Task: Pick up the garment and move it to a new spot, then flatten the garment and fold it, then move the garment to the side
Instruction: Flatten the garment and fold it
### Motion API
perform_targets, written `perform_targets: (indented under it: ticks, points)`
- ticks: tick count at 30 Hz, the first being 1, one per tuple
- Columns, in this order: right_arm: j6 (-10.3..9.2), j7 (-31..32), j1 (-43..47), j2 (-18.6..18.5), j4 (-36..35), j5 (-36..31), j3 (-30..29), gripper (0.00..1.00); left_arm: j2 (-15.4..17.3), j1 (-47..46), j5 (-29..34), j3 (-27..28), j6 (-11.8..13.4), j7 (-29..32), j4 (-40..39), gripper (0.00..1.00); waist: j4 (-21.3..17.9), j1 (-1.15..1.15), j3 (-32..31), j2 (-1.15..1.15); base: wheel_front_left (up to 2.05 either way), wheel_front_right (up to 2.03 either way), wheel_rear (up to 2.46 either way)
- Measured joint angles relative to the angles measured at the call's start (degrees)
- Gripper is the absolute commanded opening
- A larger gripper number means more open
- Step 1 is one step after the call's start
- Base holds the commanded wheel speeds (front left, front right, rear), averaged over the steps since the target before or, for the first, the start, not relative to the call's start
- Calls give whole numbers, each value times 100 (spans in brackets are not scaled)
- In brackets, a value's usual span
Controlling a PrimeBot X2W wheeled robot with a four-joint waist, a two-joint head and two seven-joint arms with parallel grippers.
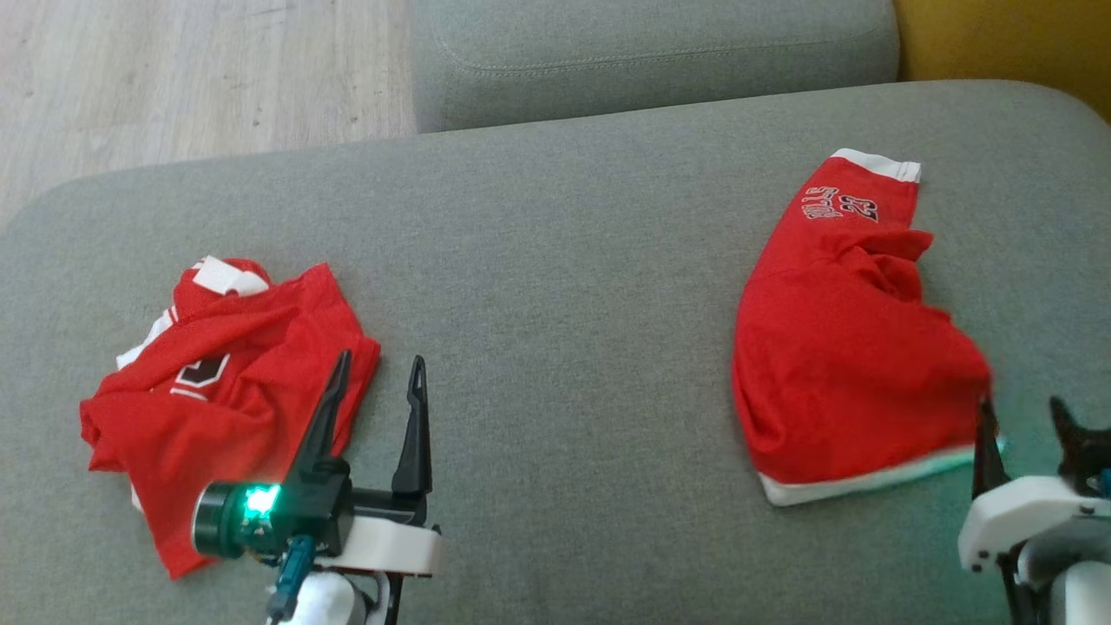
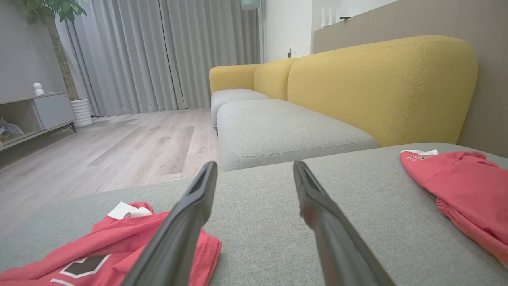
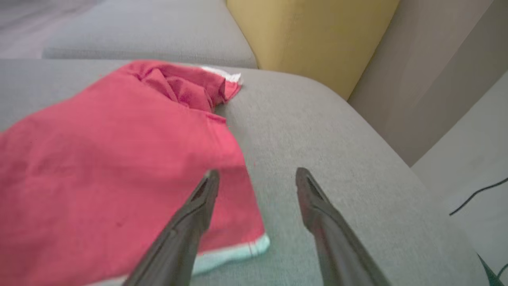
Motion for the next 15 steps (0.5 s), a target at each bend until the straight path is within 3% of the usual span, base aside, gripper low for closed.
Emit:
perform_targets:
  ticks: [8,15]
  points:
    - [0,-604,48,0,-483,911,606,100,-14,6,0,13,-8,0,22,100,24,0,-105,0,0,0,0]
    - [0,-917,435,1,-441,1437,1058,100,-32,63,0,34,-51,0,23,100,64,0,-189,0,0,0,0]
